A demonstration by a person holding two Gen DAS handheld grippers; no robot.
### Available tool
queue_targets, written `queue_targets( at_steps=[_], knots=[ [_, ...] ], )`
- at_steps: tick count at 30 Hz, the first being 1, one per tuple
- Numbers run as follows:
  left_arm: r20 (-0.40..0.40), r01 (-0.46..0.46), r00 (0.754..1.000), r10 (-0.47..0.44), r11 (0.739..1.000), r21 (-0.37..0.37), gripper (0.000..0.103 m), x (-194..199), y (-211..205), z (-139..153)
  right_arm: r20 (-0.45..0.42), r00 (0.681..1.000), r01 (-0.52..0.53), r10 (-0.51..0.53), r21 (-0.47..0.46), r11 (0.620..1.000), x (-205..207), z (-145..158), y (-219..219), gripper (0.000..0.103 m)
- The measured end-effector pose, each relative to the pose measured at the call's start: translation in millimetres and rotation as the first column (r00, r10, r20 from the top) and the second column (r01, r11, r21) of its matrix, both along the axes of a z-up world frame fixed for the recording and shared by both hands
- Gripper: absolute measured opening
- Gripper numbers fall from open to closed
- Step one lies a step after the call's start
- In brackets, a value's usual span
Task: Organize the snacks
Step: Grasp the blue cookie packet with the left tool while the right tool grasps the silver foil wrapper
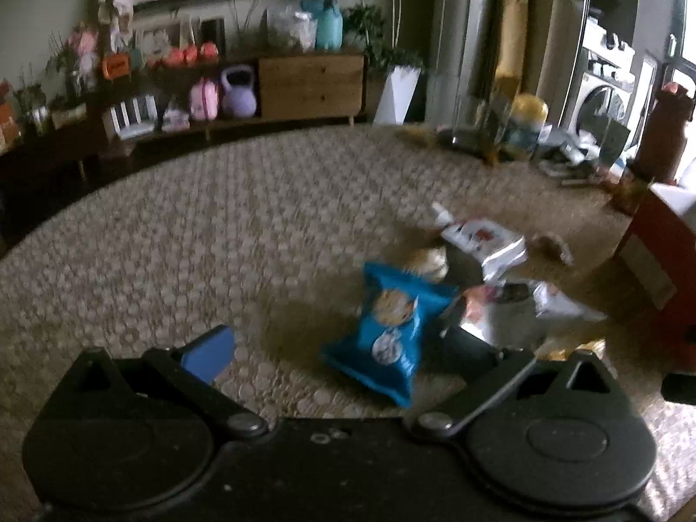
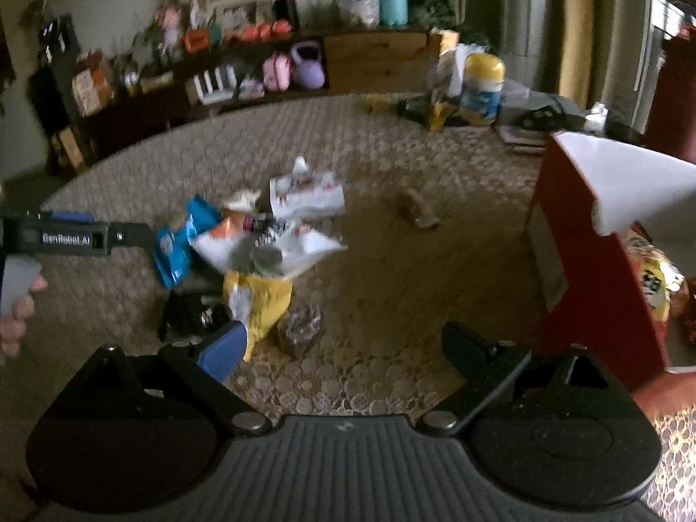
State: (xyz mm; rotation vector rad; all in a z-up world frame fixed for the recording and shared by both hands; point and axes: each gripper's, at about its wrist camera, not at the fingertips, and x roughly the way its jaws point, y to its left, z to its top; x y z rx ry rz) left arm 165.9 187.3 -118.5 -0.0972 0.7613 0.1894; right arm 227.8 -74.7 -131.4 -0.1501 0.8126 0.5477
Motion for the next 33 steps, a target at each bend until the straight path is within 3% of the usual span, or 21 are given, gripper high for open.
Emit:
queue_targets(
  at_steps=[4, 10, 23, 26, 32, 33],
  knots=[
    [-0.033, 0.02, 0.999, -0.02, 1.0, 0.0, 0.102, 5, 4, -16, -0.005, 1.0, -0.031, 0.031, -0.054, 0.998, 4, -15, 10, 0.096],
    [-0.069, 0.072, 0.995, -0.071, 0.997, 0.005, 0.098, 20, -2, -31, -0.023, 0.998, -0.055, 0.053, -0.105, 0.993, 14, -33, 18, 0.072],
    [-0.086, 0.146, 0.986, -0.146, 0.989, -0.006, 0.069, 41, -8, -41, -0.013, 0.99, -0.143, 0.143, -0.119, 0.983, 21, -44, 42, 0.042],
    [-0.084, 0.151, 0.985, -0.151, 0.989, -0.008, 0.068, 43, -8, -41, -0.008, 0.99, -0.139, 0.139, -0.114, 0.984, 22, -44, 44, 0.031],
    [-0.075, 0.157, 0.985, -0.156, 0.988, 0.0, 0.061, 43, -8, -40, -0.007, 0.992, -0.128, 0.128, -0.099, 0.987, 20, -44, 42, 0.026],
    [-0.075, 0.154, 0.985, -0.153, 0.988, 0.003, 0.056, 43, -8, -39, -0.008, 0.992, -0.123, 0.123, -0.097, 0.988, 19, -44, 41, 0.026]
  ],
)
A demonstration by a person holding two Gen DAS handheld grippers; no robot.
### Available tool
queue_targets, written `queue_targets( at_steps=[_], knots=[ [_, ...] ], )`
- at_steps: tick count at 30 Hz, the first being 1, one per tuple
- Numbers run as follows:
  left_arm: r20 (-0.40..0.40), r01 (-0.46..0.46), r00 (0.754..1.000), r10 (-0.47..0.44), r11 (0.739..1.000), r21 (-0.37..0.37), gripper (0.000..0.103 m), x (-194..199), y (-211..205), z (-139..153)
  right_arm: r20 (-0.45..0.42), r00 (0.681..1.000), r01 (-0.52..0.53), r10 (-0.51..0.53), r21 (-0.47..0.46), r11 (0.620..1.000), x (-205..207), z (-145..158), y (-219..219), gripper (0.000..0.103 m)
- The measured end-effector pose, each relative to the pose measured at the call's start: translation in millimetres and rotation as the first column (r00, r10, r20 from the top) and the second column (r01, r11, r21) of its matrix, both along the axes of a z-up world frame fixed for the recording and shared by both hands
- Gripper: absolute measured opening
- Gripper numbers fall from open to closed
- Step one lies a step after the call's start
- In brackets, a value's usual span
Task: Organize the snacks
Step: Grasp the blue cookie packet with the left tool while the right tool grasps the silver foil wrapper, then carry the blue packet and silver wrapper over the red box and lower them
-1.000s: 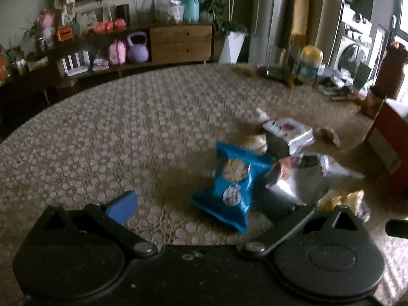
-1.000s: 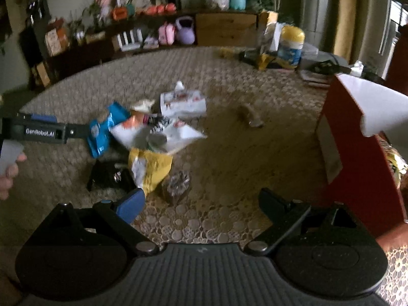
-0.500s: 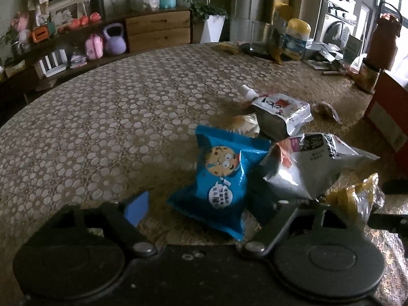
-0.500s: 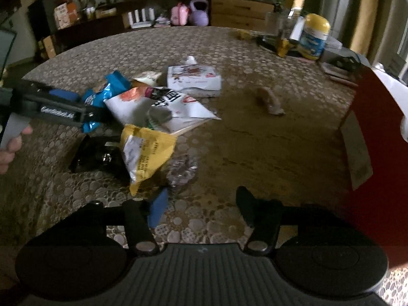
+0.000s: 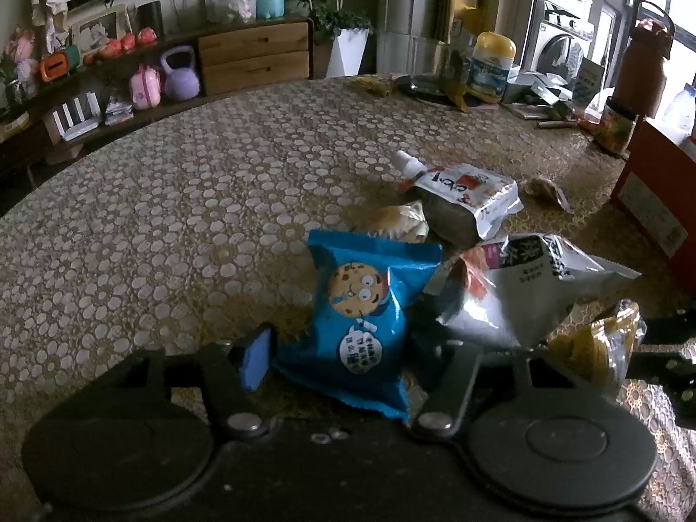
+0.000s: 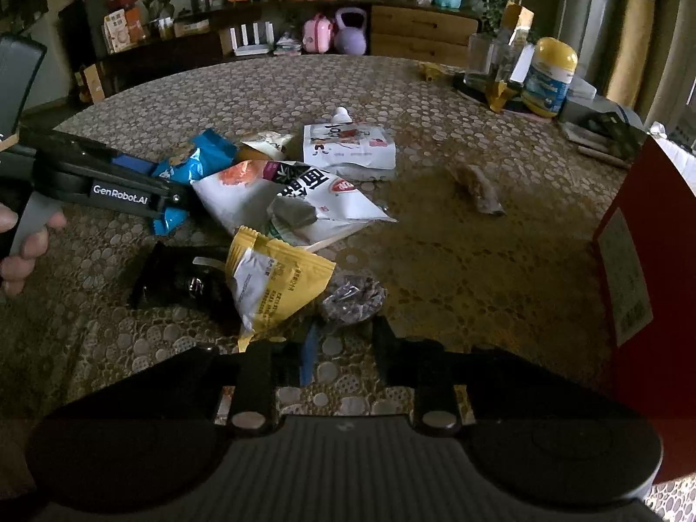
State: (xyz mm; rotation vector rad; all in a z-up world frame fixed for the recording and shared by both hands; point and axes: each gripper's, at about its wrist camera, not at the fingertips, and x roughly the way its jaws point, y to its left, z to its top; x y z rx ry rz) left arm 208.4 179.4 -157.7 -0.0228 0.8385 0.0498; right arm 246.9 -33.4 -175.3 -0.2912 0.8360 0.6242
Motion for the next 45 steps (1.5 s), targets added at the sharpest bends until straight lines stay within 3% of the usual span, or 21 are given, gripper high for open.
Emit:
queue_targets(
  at_steps=[2, 3, 4, 19, 22, 24, 26, 27, 41, 45],
  knots=[
    [0.005, -0.002, 1.0, 0.002, 1.0, -0.001, 0.052, -2, -1, 2, 0.001, 1.0, 0.014, -0.014, -0.001, 1.0, -1, 0, -2, 0.025],
    [0.005, -0.003, 1.0, 0.003, 1.0, -0.006, 0.043, -3, -1, 3, 0.0, 1.0, 0.019, -0.019, 0.003, 1.0, -2, 1, -4, 0.021],
    [0.006, -0.003, 1.0, 0.003, 1.0, -0.01, 0.042, -3, -2, 4, -0.005, 1.0, 0.026, -0.025, 0.009, 1.0, -3, 1, -6, 0.013],
    [0.018, -0.066, 0.998, 0.066, 0.997, -0.037, 0.038, -30, -1, 22, 0.005, 0.998, 0.059, -0.059, 0.046, 0.997, -15, 12, -31, 0.013],
    [0.012, -0.07, 0.997, 0.07, 0.997, -0.034, 0.038, -33, -1, 21, -0.008, 1.0, 0.027, -0.026, 0.065, 0.998, -12, 11, -31, 0.016],
    [0.007, -0.077, 0.997, 0.078, 0.996, -0.04, 0.038, -34, 0, 18, -0.018, 1.0, 0.017, -0.016, 0.063, 0.998, -6, 8, -30, 0.028],
    [-0.002, -0.081, 0.997, 0.081, 0.996, -0.041, 0.038, -34, 1, 16, -0.019, 1.0, 0.005, -0.004, 0.053, 0.999, -1, 5, -28, 0.05],
    [-0.005, -0.082, 0.997, 0.082, 0.996, -0.042, 0.038, -34, 2, 16, -0.012, 1.0, -0.001, 0.001, 0.055, 0.999, 1, 4, -27, 0.053],
    [-0.012, -0.087, 0.996, 0.087, 0.995, -0.055, 0.038, -33, 6, 9, 0.044, 0.992, -0.118, 0.116, 0.048, 0.992, 21, -7, -10, 0.053],
    [-0.01, -0.087, 0.996, 0.087, 0.995, -0.046, 0.038, -33, 5, 10, 0.061, 0.989, -0.135, 0.132, 0.046, 0.99, 17, -5, -8, 0.043]
  ],
)
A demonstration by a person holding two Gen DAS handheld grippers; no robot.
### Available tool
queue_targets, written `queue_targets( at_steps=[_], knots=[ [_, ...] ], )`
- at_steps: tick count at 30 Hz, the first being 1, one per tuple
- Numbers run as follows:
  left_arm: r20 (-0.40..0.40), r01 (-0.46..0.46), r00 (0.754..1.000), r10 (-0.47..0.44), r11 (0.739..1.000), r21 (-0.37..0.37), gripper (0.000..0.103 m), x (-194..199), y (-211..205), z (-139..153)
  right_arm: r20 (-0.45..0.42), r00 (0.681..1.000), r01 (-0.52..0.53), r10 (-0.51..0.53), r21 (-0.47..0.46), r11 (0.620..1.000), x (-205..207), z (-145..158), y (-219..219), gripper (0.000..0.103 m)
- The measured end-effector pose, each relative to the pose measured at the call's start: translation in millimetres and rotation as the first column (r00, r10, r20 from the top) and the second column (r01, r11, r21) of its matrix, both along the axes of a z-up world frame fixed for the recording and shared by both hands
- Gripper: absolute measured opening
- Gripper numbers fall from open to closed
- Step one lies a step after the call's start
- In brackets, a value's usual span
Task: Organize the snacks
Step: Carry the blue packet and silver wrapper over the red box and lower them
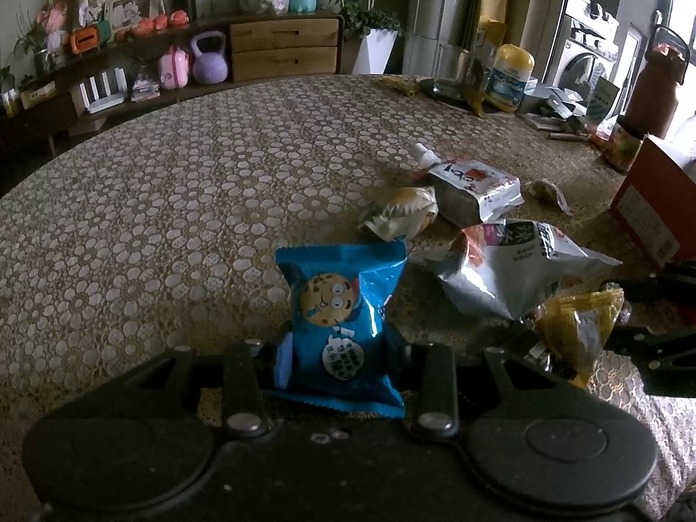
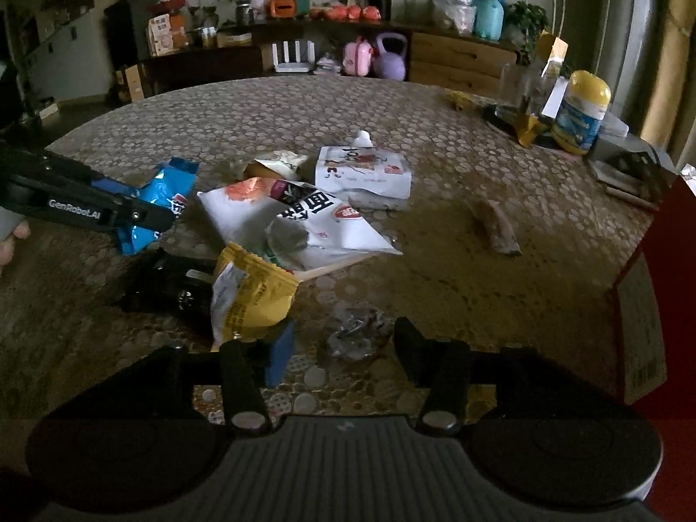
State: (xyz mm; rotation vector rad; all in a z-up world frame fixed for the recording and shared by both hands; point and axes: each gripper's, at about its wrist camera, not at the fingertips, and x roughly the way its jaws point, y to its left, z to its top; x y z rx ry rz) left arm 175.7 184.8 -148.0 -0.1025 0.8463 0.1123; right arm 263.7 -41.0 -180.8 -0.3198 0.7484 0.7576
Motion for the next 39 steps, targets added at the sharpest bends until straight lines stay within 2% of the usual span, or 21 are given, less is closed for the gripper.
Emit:
queue_targets(
  at_steps=[2, 11, 19, 31, 39],
  knots=[
    [0.0, 0.0, 1.0, 0.0, 1.0, 0.008, 0.038, 0, -1, 0, 0.0, 1.0, 0.014, -0.014, 0.005, 1.0, -1, 1, -2, 0.034],
    [0.005, -0.019, 1.0, 0.019, 1.0, 0.004, 0.038, -5, -3, 5, -0.003, 0.996, 0.094, -0.094, 0.022, 0.995, -11, 10, -19, 0.033],
    [0.053, -0.003, 0.999, 0.005, 0.999, -0.034, 0.038, -18, -22, 39, 0.009, 0.988, 0.154, -0.155, 0.05, 0.987, -35, 46, -52, 0.033],
    [0.152, 0.14, 0.98, -0.13, 0.988, -0.058, 0.038, -30, -104, 104, 0.043, 0.972, 0.224, -0.23, 0.114, 0.968, -64, 100, -109, 0.033],
    [0.189, 0.258, 0.95, -0.248, 0.966, -0.027, 0.038, -19, -174, 126, 0.088, 0.947, 0.295, -0.308, 0.133, 0.946, -68, 130, -153, 0.033]
  ],
)
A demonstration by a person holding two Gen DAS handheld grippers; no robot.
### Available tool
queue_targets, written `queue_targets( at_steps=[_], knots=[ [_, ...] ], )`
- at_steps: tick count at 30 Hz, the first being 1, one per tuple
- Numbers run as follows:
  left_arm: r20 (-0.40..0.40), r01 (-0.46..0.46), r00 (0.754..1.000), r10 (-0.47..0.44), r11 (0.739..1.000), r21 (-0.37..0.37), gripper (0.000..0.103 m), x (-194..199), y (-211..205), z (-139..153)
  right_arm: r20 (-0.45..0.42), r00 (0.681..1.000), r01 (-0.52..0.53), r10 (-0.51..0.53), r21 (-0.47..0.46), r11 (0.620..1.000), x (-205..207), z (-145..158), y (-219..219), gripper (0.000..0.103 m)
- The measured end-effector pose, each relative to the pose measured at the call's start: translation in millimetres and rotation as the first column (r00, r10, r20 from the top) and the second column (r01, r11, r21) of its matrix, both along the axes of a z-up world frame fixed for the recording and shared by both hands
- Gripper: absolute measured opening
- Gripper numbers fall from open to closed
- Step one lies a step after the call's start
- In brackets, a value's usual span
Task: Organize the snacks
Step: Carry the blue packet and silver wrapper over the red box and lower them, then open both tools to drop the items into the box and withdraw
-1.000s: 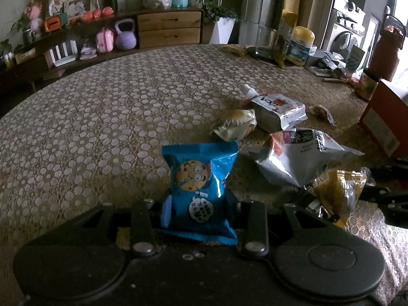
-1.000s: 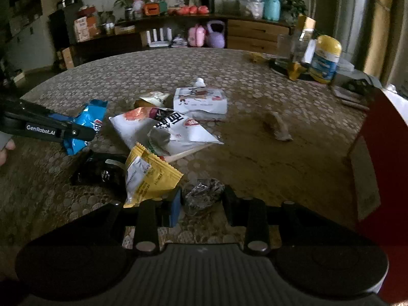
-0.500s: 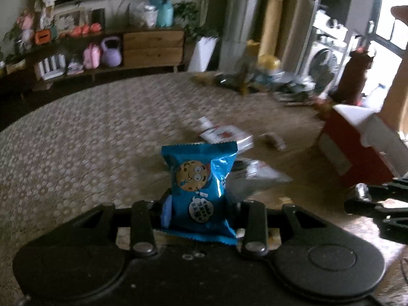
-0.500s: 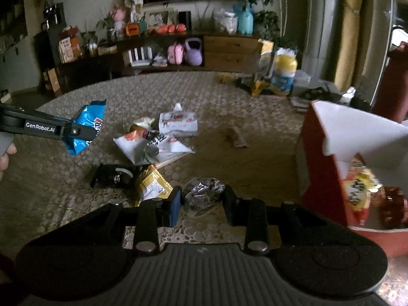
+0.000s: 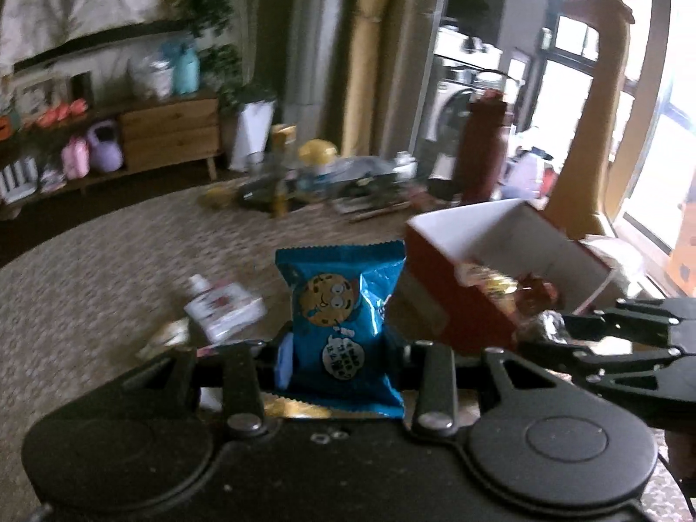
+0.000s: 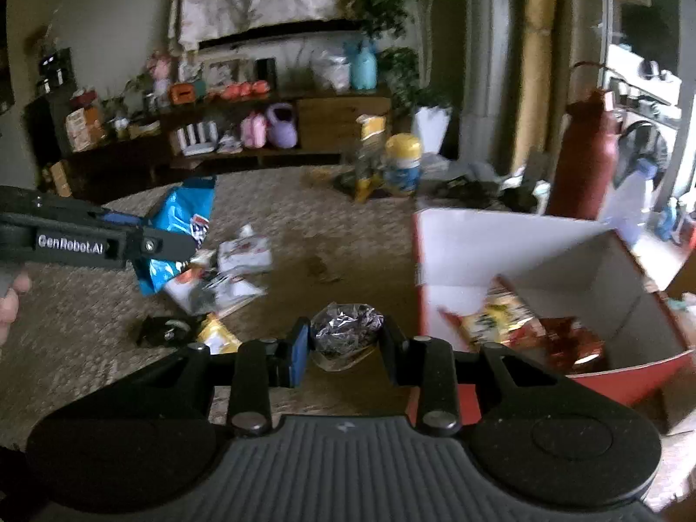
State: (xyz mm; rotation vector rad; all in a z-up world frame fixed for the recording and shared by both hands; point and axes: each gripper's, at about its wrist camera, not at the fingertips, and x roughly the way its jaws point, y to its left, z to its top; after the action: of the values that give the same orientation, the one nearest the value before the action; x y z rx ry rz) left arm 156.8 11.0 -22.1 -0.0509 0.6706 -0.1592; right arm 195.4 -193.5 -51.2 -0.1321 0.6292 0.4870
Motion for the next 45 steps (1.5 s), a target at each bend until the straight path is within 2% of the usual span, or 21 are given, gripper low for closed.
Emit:
queue_targets(
  at_steps=[10, 22, 27, 36, 40, 45],
  knots=[
    [0.041, 0.135, 0.99, -0.137, 0.99, 0.036, 0.038, 27, -86, 19, 0.037, 0.99, 0.136, -0.137, 0.02, 0.99, 20, 23, -60, 0.033],
    [0.022, 0.225, 0.974, -0.227, 0.972, 0.064, 0.038, 68, -164, 10, 0.02, 0.956, 0.291, -0.291, 0.001, 0.957, 71, 17, -117, 0.033],
    [-0.009, 0.242, 0.97, -0.243, 0.966, 0.094, 0.038, 88, -185, -5, -0.024, 0.937, 0.347, -0.347, -0.012, 0.938, 97, 3, -136, 0.033],
    [-0.105, 0.256, 0.964, -0.246, 0.962, 0.099, 0.038, 125, -202, -38, -0.108, 0.91, 0.397, -0.401, -0.056, 0.916, 133, -36, -146, 0.033],
    [-0.144, 0.273, 0.956, -0.254, 0.954, 0.128, 0.038, 132, -209, -53, -0.137, 0.902, 0.402, -0.409, -0.072, 0.913, 140, -49, -146, 0.033],
    [-0.169, 0.278, 0.952, -0.256, 0.952, 0.128, 0.038, 138, -211, -63, -0.161, 0.895, 0.409, -0.417, -0.081, 0.909, 141, -59, -146, 0.034]
  ],
)
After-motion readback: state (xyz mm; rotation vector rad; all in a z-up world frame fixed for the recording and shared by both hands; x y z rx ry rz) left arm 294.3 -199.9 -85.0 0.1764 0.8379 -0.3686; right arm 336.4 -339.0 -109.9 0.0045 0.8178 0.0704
